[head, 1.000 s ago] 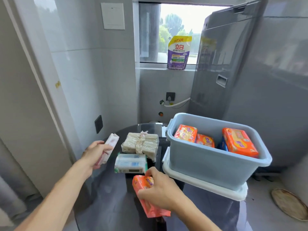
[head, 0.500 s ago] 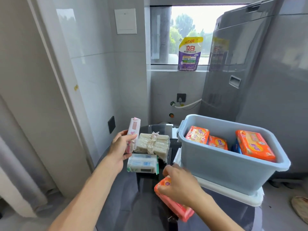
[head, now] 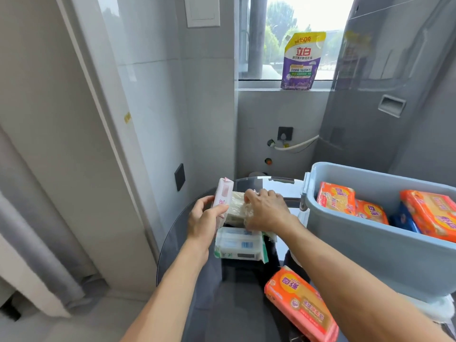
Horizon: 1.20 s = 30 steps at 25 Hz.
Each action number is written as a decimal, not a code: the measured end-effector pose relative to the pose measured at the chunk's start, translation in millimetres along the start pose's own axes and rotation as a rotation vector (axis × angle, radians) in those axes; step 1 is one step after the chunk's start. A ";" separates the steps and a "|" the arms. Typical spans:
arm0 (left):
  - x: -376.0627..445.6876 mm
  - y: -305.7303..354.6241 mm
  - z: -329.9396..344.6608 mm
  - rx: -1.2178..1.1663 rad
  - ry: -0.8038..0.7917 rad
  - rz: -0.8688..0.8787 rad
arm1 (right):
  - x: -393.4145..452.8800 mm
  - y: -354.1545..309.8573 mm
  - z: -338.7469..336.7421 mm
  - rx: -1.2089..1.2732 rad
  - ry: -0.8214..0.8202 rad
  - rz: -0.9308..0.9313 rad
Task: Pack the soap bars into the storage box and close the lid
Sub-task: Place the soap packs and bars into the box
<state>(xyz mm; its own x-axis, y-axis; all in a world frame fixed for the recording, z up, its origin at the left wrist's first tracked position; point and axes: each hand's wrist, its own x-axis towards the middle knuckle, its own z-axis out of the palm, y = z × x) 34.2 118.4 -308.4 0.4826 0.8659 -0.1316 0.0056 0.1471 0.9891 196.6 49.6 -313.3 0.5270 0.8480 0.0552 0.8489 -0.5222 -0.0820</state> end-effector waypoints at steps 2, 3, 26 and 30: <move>8.1 3.9 0.6 -0.001 0.008 0.039 | 0.9 2.0 2.8 0.022 0.043 -0.003; 13.9 9.5 -0.3 -0.013 0.016 0.050 | -1.8 4.0 1.8 0.032 0.082 -0.013; -81.1 67.6 180.4 1.114 -0.186 0.672 | -146.0 151.1 -123.5 0.121 0.224 0.650; -69.5 62.0 173.0 1.066 -0.260 0.695 | -138.3 156.9 -119.2 -0.057 0.166 0.578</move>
<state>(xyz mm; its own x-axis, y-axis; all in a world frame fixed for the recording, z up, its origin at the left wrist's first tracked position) 152.5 -15.4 -226.5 0.8196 0.4720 0.3249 0.3190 -0.8468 0.4256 261.7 -160.4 -215.2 0.8991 0.4024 0.1725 0.4214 -0.9022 -0.0918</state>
